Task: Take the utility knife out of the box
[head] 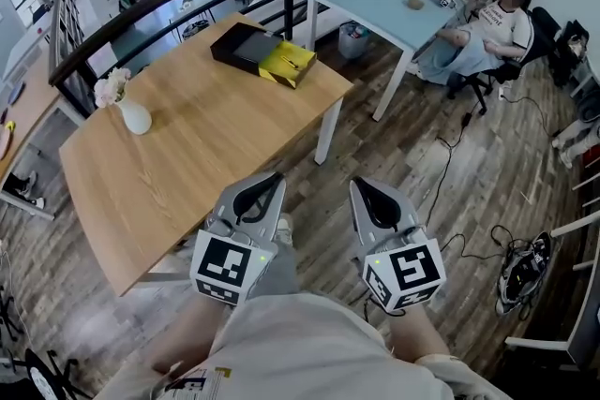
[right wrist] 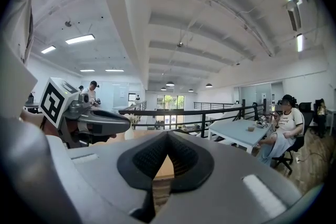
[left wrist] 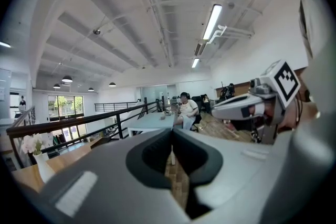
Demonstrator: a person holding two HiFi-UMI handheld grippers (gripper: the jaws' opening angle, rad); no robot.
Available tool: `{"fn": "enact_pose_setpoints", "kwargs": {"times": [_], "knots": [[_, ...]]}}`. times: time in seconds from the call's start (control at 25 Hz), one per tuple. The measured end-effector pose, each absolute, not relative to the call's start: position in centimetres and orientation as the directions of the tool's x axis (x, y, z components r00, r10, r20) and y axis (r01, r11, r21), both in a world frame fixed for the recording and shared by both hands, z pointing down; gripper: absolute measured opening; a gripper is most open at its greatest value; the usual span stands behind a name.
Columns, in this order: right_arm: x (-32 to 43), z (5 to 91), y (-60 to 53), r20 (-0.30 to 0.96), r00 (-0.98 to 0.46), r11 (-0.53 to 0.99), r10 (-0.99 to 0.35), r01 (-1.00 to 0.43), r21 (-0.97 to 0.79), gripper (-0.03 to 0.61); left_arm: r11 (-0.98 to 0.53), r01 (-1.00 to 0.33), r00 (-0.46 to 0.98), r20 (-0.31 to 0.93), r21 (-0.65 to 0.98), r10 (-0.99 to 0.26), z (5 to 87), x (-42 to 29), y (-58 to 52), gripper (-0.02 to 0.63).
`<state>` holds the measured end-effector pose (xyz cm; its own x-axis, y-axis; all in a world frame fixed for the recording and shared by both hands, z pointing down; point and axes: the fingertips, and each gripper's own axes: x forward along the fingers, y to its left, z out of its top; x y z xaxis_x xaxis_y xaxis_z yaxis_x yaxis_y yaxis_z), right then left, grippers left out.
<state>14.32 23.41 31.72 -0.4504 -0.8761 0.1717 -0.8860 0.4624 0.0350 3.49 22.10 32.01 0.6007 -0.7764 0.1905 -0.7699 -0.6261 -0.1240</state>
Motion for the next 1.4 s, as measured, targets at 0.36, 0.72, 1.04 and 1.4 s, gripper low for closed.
{"fn": "enact_pose_setpoints", "kwargs": {"times": [0.36,0.72,1.04,1.4], "knots": [[14.5,32.9,14.6,0.210,-0.444,0.452,-0.871,-0.892,-0.011,0.000,-0.619,-0.778,0.600,0.161,-0.109,-0.783,32.3,3.2,13.1,0.003],[12.7,33.0,4.8,0.253,-0.451,0.462,-0.856,-0.887,-0.021,0.000,-0.638,-0.767,0.615,0.205,-0.068,-0.761,32.6,2.1,3.6,0.003],[10.8,33.6,-5.0,0.302,-0.433,0.458,-0.849,-0.889,0.012,0.000,-0.638,-0.767,0.612,0.228,-0.059,-0.757,33.1,-0.2,-5.9,0.003],[8.0,34.0,-13.1,0.322,-0.439,0.469,-0.839,-0.883,0.019,0.000,-0.636,-0.771,0.615,0.231,-0.025,-0.754,34.4,-2.8,-13.8,0.002]]}}
